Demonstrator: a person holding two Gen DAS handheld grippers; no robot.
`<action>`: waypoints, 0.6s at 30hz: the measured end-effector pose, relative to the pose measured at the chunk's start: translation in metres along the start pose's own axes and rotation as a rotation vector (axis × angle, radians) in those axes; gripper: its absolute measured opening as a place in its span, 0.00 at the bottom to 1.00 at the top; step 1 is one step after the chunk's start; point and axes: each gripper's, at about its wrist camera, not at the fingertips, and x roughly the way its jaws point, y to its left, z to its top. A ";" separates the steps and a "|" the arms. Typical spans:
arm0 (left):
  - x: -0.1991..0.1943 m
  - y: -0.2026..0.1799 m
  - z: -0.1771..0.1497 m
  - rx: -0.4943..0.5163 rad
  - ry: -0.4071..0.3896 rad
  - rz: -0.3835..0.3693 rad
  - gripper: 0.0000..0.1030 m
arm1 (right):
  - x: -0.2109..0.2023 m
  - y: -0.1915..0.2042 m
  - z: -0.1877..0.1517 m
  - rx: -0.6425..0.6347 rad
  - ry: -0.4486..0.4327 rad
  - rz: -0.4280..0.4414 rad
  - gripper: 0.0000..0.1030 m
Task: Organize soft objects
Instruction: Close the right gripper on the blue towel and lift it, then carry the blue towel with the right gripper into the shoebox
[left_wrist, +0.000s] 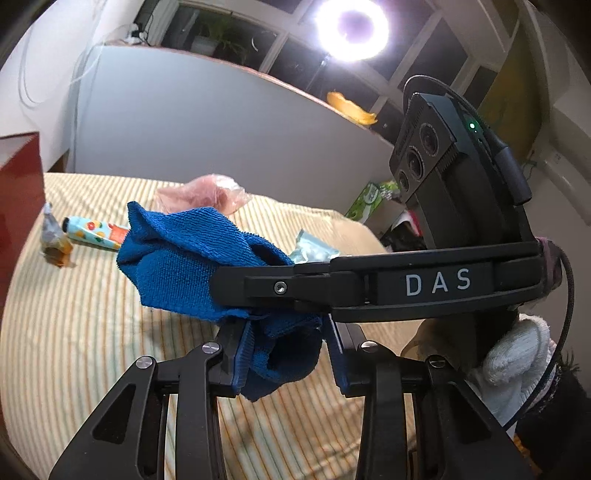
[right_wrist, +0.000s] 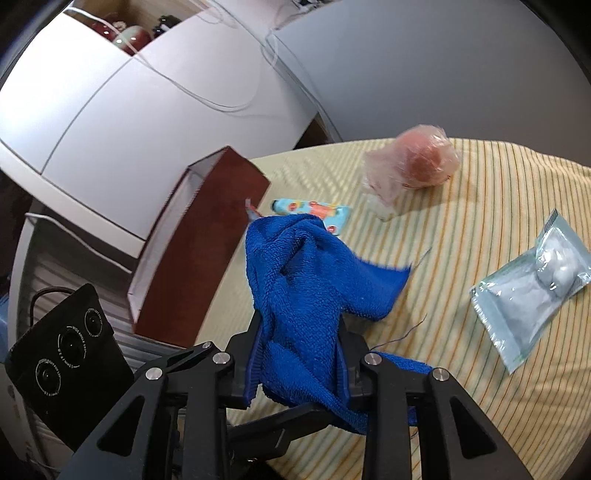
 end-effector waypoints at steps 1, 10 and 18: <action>-0.005 0.000 0.000 0.003 -0.007 0.000 0.32 | -0.002 0.007 -0.001 -0.006 -0.005 0.001 0.28; -0.067 -0.007 0.001 0.043 -0.081 0.020 0.33 | -0.023 0.061 -0.004 -0.069 -0.045 0.029 0.28; -0.124 0.009 0.007 0.057 -0.176 0.084 0.32 | -0.020 0.125 0.007 -0.151 -0.063 0.075 0.28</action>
